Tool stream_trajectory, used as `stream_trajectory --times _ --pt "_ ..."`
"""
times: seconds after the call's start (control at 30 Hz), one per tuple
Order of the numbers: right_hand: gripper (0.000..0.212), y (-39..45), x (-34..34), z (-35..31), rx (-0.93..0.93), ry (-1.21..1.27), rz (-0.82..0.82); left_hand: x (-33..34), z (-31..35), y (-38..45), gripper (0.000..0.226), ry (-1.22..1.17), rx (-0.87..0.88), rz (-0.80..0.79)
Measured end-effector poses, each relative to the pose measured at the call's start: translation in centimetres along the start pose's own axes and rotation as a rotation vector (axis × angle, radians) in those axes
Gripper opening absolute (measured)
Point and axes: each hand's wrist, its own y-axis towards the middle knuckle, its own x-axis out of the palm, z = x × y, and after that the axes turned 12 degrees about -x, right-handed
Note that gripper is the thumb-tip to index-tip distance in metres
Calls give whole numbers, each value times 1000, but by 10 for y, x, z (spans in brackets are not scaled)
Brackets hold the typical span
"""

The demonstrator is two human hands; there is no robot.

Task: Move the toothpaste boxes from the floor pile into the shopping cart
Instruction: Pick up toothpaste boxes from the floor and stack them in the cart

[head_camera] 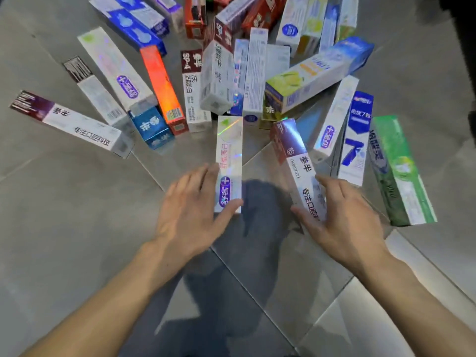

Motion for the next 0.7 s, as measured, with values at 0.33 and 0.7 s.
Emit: stream_trajectory --times 0.33,0.7 --pt "50 33 16 -9 239 165 -35 15 42 33 69 -240 -452 -161" --pt "35 3 -9 -29 337 1012 125 -34 23 -23 52 -831 -478 -213"
